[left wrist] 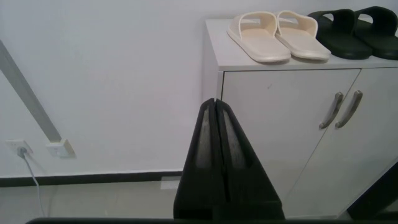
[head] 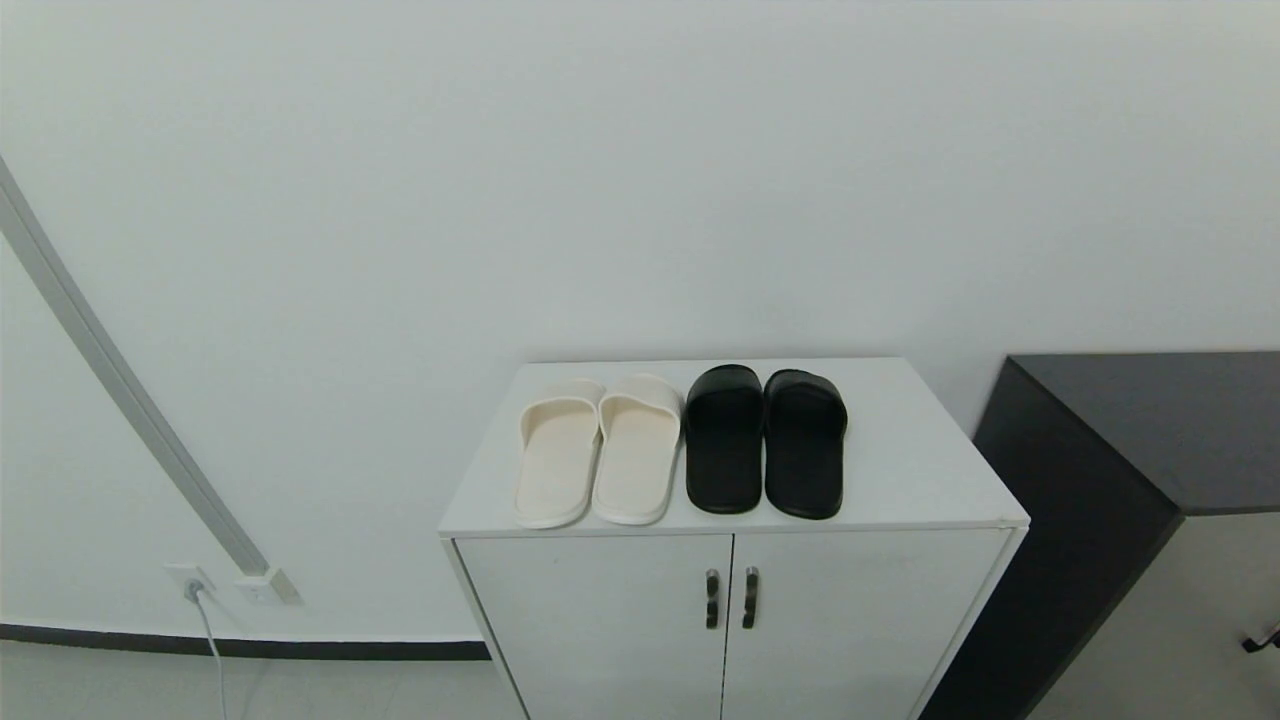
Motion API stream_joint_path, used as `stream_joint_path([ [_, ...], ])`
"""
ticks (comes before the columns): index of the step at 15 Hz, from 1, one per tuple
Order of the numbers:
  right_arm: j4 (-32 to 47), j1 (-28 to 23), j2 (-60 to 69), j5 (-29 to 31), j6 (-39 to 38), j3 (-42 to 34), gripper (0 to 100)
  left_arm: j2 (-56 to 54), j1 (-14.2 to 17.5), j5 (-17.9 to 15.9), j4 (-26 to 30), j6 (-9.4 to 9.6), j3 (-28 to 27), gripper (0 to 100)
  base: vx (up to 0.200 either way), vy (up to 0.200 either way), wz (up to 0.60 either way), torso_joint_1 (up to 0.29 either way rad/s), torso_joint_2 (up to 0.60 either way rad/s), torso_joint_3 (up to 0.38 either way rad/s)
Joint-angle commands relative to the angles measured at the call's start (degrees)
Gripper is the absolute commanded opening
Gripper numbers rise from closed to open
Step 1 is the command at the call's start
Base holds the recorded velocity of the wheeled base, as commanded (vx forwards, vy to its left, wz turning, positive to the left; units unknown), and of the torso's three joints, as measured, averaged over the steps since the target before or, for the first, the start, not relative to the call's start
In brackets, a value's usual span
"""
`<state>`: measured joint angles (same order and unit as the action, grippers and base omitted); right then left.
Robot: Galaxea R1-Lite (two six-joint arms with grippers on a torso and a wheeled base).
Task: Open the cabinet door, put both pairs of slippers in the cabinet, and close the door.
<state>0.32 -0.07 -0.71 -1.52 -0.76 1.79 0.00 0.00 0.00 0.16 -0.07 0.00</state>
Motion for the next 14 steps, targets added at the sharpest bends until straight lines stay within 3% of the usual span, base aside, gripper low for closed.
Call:
stream_joint_path([
  [1, 2.67, 0.69, -12.12, 0.29, -5.48, 13.50, 100, 0.00, 0.00, 0.00, 0.02, 0.07, 0.00, 0, 0.000, 0.000, 0.00, 0.000, 0.00, 0.000],
  [3, 5.48, 1.22, -16.26, -0.23, -1.79, 9.81, 100, 0.00, 0.00, 0.00, 0.02, -0.01, 0.00, 0, 0.000, 0.000, 0.00, 0.000, 0.00, 0.000],
  [9, -11.57, 6.49, -39.90, -1.82, -1.79, 10.60, 100, 0.00, 0.00, 0.09, 0.02, -0.01, 0.00, 0, 0.000, 0.000, 0.00, 0.000, 0.00, 0.000],
  [13, -16.75, 13.70, -51.59, -1.11, -2.67, 14.47, 100, 0.00, 0.00, 0.09, 0.02, 0.34, 0.00, 0, 0.000, 0.000, 0.00, 0.000, 0.00, 0.000],
  [14, -17.19, 17.56, -55.37, 0.12, -4.61, 17.28, 100, 0.00, 0.00, 0.09, 0.02, 0.34, 0.00, 0, 0.000, 0.000, 0.00, 0.000, 0.00, 0.000],
])
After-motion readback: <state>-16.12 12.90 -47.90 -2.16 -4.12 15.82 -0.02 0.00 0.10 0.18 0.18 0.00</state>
